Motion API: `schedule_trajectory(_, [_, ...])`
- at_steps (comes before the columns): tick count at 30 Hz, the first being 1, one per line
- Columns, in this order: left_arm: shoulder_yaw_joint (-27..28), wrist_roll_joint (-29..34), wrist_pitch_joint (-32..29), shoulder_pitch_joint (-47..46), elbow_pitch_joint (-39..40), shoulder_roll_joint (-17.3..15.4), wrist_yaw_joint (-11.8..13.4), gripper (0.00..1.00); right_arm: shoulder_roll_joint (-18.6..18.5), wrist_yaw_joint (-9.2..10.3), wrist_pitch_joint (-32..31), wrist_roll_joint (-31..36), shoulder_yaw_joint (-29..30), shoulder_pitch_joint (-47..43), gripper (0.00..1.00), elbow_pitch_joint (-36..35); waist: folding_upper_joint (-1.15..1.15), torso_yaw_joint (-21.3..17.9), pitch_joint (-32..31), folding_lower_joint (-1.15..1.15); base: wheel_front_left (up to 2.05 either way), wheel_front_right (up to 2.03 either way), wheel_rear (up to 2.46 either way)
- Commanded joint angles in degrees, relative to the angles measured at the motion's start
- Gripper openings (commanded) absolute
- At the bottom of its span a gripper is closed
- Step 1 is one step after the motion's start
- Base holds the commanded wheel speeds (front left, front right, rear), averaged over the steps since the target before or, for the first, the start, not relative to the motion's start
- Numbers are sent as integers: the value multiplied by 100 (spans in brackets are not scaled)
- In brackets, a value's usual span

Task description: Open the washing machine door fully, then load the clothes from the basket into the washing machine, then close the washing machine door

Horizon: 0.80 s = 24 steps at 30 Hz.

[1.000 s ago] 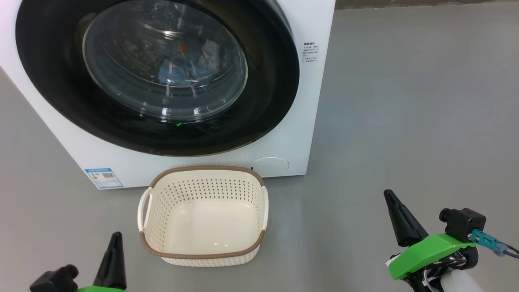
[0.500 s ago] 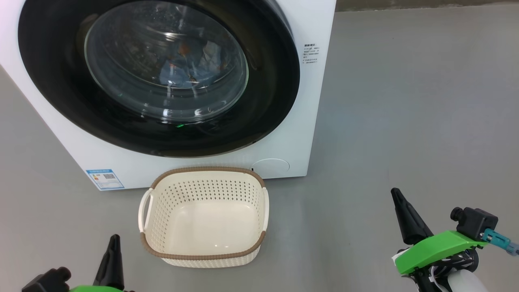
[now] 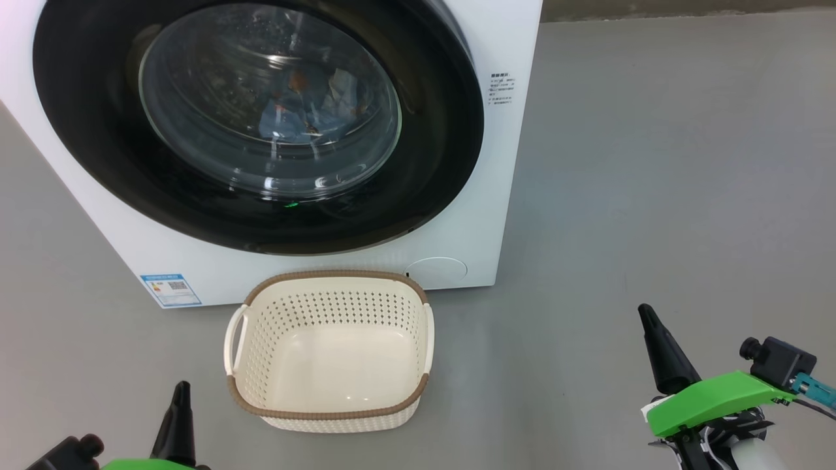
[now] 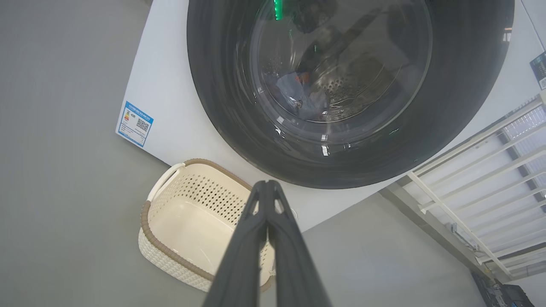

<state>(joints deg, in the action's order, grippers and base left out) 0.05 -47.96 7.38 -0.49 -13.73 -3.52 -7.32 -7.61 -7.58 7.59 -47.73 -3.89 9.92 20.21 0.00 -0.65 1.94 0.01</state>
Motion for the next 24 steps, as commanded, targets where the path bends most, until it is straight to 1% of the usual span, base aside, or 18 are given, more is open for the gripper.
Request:
schedule_trajectory(1, [119, -107, -37, -266, 101, -49, -6, 0, -23, 3, -32, -187, 22, 41, 0, -175, 0, 1, -2, 0, 0, 0, 0])
schedule_trajectory(24, [272, -1341, -425, -354, 62, -17, -9, 0, 114, 5, -421, -1411, 308, -79, 0, -302, 0, 19, -52, 0, 0, 0, 0])
